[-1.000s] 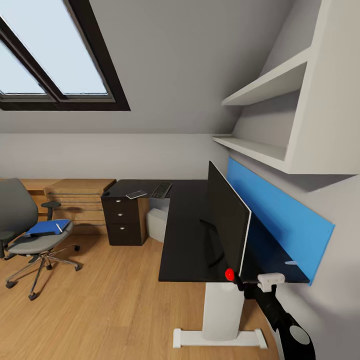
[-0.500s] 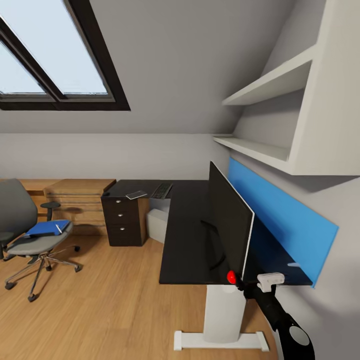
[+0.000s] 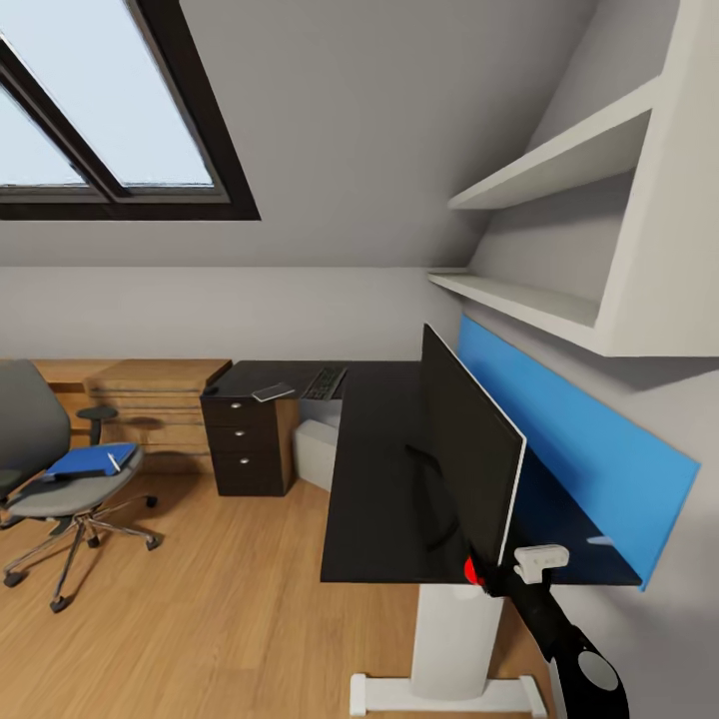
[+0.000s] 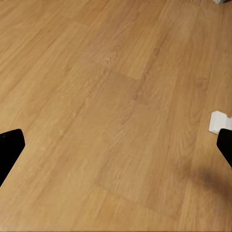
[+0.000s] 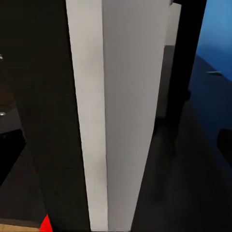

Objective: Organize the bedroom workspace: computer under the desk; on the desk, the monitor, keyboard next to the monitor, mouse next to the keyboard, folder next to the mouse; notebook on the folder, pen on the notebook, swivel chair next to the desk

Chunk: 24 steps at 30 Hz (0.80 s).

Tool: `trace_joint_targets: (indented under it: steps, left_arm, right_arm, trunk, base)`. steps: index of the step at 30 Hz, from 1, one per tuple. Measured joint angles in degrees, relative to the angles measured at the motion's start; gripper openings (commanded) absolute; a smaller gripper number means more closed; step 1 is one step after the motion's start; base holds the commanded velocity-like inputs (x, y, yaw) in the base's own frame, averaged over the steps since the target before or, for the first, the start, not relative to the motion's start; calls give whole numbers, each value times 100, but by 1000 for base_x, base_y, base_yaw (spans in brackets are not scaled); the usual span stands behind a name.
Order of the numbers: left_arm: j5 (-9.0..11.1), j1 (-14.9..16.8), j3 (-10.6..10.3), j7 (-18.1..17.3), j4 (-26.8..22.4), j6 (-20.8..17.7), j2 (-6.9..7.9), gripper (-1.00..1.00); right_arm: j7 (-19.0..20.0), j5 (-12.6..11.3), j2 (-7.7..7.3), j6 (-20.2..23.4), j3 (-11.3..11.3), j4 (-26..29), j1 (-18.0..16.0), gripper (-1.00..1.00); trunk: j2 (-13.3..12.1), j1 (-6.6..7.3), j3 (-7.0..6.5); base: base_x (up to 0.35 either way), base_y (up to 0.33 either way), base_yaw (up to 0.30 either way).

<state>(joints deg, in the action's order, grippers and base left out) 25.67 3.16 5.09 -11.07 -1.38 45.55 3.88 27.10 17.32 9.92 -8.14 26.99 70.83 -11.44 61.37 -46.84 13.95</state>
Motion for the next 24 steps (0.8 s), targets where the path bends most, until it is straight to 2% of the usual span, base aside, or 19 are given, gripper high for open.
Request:
trace_joint_targets:
  steps: [10, 17, 24]
  left_arm:
    - [1, 1, 1, 1, 0, 0, 1, 100]
    - [6, -2, 2, 0, 0, 0, -2, 100]
    - [4, -4, 2, -2, 0, 0, -2, 100]
  right_arm:
    - [-18, -7, 0, -1, 0, 1, 0, 100]
    - [-16, -11, 0, -2, 0, 1, 0, 100]
    - [-15, -13, 0, -2, -1, 1, 0, 100]
  trunk:
    - [0, -1, 0]
    - [0, -1, 0]
    - [-1, -2, 0]
  base:
    - [71, 0, 0]
    - [180, 0, 0]
    - [29, 0, 0]
